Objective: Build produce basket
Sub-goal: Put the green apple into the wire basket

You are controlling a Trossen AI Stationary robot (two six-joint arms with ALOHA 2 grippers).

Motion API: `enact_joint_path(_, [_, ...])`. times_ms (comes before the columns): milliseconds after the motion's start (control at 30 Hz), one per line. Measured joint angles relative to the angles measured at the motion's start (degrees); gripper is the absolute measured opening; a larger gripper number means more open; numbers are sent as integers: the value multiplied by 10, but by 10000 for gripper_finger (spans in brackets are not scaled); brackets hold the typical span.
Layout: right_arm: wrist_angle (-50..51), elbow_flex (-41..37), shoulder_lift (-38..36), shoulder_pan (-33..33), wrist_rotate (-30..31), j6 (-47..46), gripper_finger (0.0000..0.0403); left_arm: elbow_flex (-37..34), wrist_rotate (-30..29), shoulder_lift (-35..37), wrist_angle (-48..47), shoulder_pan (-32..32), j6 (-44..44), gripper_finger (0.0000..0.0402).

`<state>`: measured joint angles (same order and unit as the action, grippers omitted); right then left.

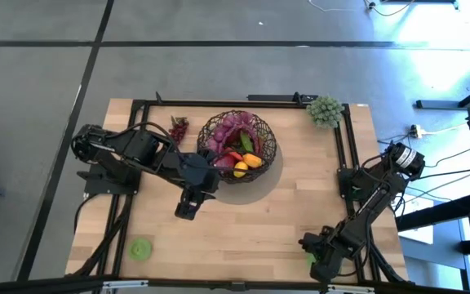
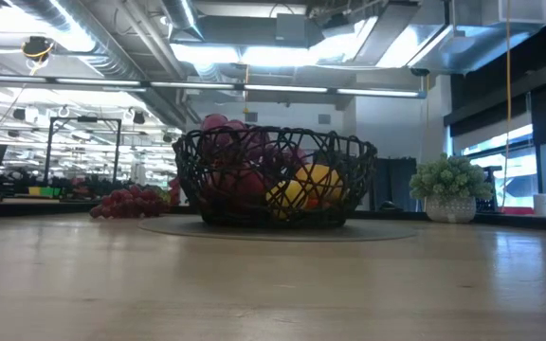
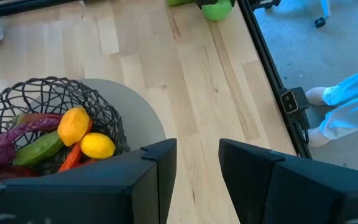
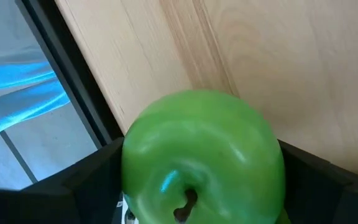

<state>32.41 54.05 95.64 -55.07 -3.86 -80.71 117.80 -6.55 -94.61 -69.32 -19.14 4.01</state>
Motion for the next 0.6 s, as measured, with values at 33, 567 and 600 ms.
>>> enact_joint_path(33, [1,2,0,0,0,0,338,0,0,0,0,0,0,110])
enact_joint_path(567, [286,192,2,52,34,69,335,0,0,0,0,0,0,110])
enact_joint_path(600, [307,206,2,59,40,76,335,0,0,0,0,0,0,110])
